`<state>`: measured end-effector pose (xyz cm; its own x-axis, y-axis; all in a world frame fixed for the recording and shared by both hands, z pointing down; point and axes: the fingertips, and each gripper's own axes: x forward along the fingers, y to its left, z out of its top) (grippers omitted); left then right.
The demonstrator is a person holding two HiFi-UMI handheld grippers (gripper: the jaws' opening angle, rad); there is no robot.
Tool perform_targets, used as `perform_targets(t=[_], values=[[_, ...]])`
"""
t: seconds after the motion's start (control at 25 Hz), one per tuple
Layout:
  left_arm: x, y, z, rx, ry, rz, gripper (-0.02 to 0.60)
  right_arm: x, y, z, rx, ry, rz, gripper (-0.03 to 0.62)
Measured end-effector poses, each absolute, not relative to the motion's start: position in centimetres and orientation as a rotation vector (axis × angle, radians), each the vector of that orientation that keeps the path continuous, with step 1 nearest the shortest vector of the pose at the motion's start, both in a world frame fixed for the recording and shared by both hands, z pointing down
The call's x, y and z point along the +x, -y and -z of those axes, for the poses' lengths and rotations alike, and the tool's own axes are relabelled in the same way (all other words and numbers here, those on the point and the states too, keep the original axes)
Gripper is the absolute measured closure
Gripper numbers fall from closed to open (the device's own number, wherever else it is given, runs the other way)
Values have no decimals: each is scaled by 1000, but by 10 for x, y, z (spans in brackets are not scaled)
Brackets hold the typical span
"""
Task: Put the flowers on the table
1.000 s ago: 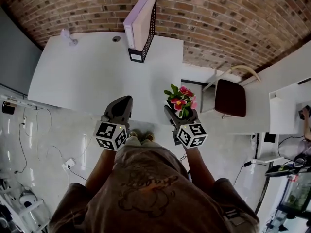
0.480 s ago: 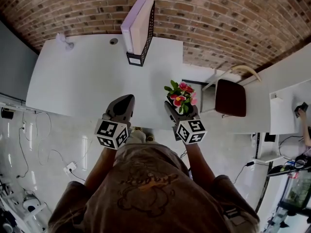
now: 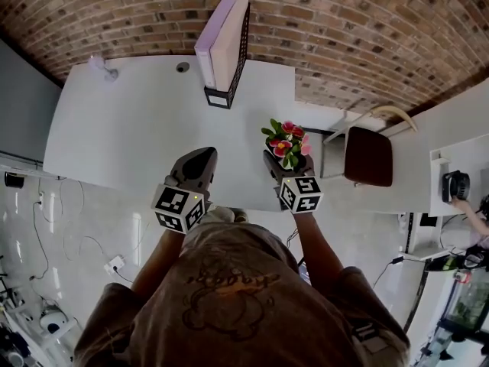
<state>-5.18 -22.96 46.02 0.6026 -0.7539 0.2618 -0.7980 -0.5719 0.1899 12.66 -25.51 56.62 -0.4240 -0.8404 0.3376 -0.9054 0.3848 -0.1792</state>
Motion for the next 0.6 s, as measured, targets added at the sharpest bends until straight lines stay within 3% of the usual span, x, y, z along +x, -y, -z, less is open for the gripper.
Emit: perform_targets(t=[0.6], values=[[-62, 250, -475, 2506, 1270, -244, 560, 126, 296, -654, 1528, 2271, -585, 235]])
